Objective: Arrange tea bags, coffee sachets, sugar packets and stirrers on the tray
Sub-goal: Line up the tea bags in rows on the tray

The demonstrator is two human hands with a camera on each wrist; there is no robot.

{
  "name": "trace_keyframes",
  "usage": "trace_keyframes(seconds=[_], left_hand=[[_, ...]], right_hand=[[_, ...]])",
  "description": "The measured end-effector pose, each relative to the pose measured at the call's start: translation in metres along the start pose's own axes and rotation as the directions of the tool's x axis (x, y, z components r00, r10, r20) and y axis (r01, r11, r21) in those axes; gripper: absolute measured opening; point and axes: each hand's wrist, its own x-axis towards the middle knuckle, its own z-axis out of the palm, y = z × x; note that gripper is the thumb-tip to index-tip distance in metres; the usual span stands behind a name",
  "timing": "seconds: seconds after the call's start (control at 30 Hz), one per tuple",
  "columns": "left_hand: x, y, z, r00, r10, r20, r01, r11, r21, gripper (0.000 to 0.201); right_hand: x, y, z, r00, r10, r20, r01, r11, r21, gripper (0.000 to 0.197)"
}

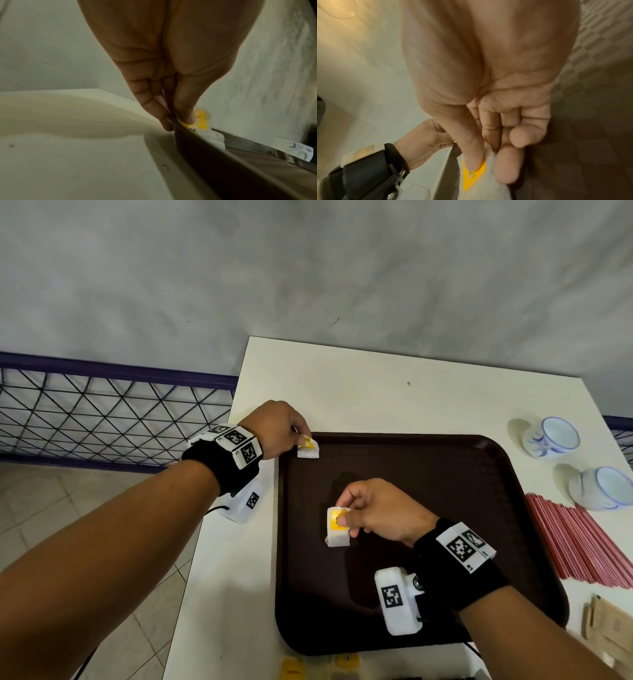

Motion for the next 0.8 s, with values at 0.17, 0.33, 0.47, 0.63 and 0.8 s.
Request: trace_keyframes(seconds=[0.17,0.33,0.47,0.63,0.8], left_hand=[[-0.003,0.003,0.001,1.0,0.017,0.026,-0.017,1.0,-0.009,0.016],[0.002,0.0,-0.004,0.999,0.05,-0.019,-0.049,0.998,0.045,0.02],[0.005,-0.006,-0.011,0.999,0.035,-0.005,-0.035,0.999,0.021,0.02],[0.002,-0.011,-0.017,0.999,0.028,0.027,-0.027,0.999,-0.042,0.018],[0.003,-0.009,-0.016,0.997,0.072,0.019,-0.07,0.993,-0.094,0.018]], right_hand=[[-0.001,0.0,0.001,1.0,0.016,0.02,-0.015,0.999,-0.04,0.009],[0.008,-0.012,0.0,0.998,-0.029,-0.049,0.03,0.999,0.024,0.011],[0.029,-0.026,0.0,0.994,-0.077,-0.083,0.078,0.997,0.019,0.011],[0.054,-0.037,0.0,0.988,-0.095,-0.125,0.098,0.995,0.012,0.009],[0.067,-0.044,-0.004,0.979,-0.097,-0.181,0.088,0.995,-0.053,0.018]])
